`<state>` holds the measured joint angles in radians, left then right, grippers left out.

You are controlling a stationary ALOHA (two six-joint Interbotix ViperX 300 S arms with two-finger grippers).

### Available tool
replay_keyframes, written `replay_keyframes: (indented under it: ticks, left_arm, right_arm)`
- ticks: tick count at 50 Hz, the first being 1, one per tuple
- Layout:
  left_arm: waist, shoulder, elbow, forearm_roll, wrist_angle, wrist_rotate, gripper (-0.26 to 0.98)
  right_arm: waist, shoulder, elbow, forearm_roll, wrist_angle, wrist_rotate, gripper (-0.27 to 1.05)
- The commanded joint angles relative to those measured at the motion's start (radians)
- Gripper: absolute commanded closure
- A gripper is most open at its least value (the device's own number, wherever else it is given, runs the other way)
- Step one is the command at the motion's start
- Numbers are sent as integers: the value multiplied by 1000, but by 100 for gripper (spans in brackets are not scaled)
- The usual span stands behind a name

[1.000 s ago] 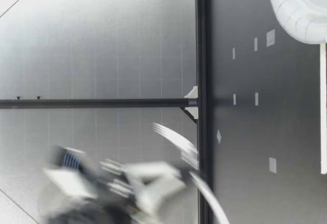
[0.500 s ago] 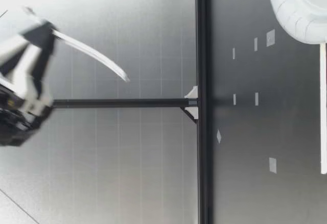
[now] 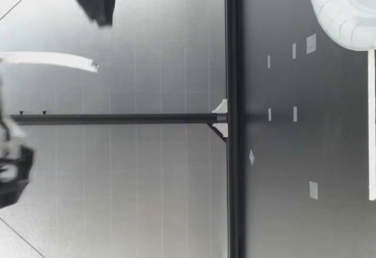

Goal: Pick up the fork and place it on the plate.

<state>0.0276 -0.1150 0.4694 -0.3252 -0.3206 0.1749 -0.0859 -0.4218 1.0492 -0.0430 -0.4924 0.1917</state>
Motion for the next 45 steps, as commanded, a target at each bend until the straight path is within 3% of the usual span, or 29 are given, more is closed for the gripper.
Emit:
replay_keyframes:
  ticks: [1,27,45]
  left_arm:
    - [-11,25,-44,12,-6,-2,65]
    - [-11,25,-48,29,-14,0,65]
    - [-2,66,-114,29,8,20,65]
  right_arm:
    - [-6,60,-57,2,-49,5,30]
    - [69,-32,-34,2,-66,98,30]
    - [12,-107,32,23,18,92,30]
